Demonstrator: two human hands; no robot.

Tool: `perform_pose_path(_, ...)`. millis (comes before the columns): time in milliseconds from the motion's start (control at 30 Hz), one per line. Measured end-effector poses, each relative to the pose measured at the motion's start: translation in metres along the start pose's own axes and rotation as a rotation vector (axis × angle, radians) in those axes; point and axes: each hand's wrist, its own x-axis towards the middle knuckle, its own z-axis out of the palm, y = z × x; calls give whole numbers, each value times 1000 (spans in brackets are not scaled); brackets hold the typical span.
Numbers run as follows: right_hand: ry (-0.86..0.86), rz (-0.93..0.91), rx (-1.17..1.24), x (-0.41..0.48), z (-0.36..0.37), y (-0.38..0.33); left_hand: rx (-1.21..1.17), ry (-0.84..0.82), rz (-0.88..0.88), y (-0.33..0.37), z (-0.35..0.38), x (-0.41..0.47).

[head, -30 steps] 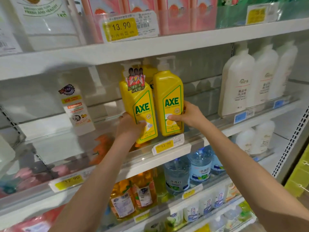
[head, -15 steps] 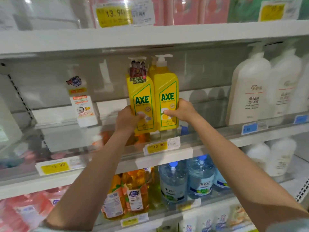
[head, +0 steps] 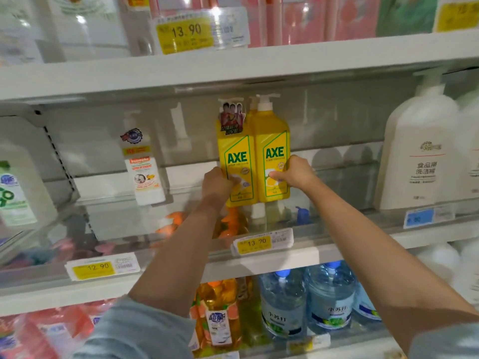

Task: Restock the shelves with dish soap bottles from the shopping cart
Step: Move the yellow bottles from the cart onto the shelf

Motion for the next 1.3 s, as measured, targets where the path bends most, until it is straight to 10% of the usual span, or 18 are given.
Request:
perform_pose_path(633,105,64,-80,9,21,-9,17,-23,-61,4,18,23)
perform_pose_path(1300,-225,-119,180,-67,11,-48,204,-209,10,3,-69,-67)
